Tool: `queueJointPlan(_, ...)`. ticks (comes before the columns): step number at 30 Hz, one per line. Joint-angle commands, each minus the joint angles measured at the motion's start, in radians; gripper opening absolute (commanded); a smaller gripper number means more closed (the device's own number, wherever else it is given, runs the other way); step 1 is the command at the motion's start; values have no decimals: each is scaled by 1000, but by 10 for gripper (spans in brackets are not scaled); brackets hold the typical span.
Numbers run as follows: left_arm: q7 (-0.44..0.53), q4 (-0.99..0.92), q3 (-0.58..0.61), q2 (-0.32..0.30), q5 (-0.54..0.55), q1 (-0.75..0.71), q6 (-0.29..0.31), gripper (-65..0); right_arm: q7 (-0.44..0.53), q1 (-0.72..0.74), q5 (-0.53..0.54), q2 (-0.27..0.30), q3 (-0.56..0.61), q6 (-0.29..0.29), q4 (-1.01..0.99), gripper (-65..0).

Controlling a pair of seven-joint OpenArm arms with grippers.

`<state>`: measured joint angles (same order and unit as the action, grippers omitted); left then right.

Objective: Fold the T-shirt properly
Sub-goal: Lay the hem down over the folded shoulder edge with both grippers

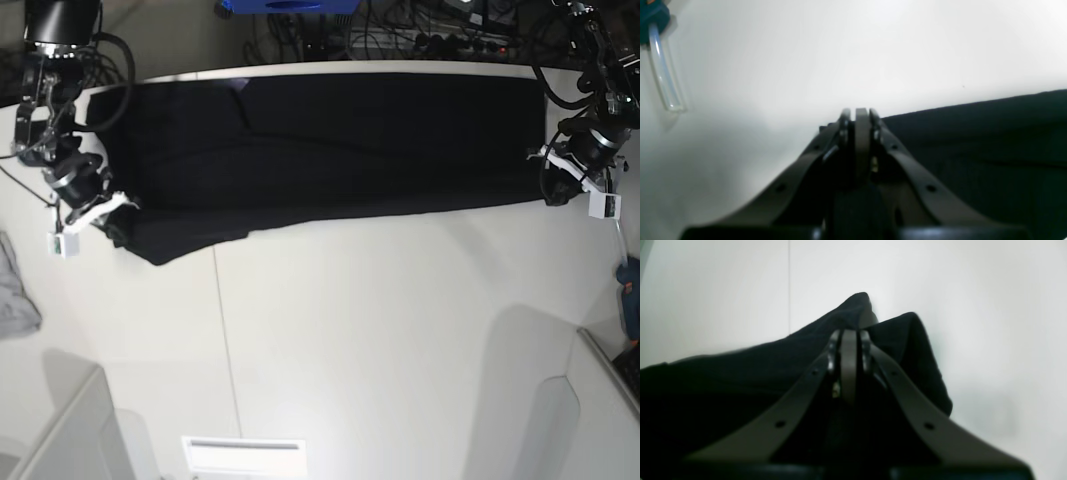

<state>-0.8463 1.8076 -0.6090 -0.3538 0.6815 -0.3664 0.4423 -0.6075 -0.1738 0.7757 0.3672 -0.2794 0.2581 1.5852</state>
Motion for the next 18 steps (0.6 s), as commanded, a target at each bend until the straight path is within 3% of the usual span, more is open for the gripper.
queueJointPlan(1,22,31,-9,-17,10,-1,-1,-650,18,-2,9,17,-7,5,31,-650)
queueJointPlan(7,22,45,-15,-17,10,-44,-1,-650,10,-77,11,-6,-42,5,105,-650)
queueJointPlan(13,23,54,-16,-17,10,-95,3,-650,-81,-122,9,-49,-133,7,174,-650)
queueJointPlan(18,23,85,-70,-9,10,-130,77,-650,-99,-168,8,-63,-165,7,243,-650)
